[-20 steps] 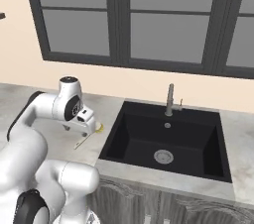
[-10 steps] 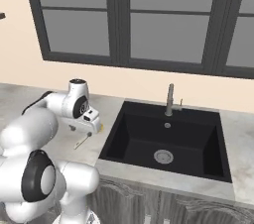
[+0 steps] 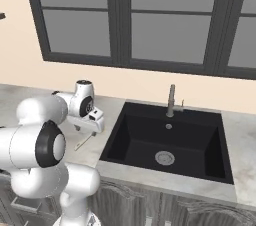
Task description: Grab the spray bottle from the cabinet, then place it next to the cutting board for sanitizing. Then grab the dish brush from the countertop next to the sink and place it next to the cutting board.
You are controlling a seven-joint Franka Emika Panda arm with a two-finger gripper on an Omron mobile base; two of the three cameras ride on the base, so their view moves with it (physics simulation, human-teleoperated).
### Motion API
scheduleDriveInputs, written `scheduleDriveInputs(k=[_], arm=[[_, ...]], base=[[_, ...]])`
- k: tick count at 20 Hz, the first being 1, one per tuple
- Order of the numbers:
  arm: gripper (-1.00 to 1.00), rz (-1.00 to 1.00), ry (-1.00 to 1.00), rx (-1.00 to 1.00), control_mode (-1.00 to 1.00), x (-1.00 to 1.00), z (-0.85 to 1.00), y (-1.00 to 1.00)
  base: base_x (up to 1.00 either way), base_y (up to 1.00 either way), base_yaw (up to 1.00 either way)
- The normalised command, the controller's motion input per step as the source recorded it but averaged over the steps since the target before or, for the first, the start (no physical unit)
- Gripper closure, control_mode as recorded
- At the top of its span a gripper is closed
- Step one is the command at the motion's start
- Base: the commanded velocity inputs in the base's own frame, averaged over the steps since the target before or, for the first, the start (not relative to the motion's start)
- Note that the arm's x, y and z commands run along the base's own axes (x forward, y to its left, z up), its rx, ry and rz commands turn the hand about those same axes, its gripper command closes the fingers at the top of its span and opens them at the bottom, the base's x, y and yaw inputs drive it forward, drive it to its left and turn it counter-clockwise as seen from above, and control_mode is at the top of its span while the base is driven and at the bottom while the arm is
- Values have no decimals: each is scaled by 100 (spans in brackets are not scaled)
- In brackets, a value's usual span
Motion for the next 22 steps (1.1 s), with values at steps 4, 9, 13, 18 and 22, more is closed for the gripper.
scheduleDriveInputs(k=[4,9,13,18,22], arm=[[-100,0,1,0,-100,32,-30,-3],[-100,0,1,0,-100,34,-30,-5],[-100,0,0,0,-100,25,-25,-5],[100,0,0,0,-100,5,-22,-1],[100,0,0,0,-100,0,-22,0]], base=[[0,0,0],[0,0,0],[0,0,0],[0,0,0],[0,0,0]])
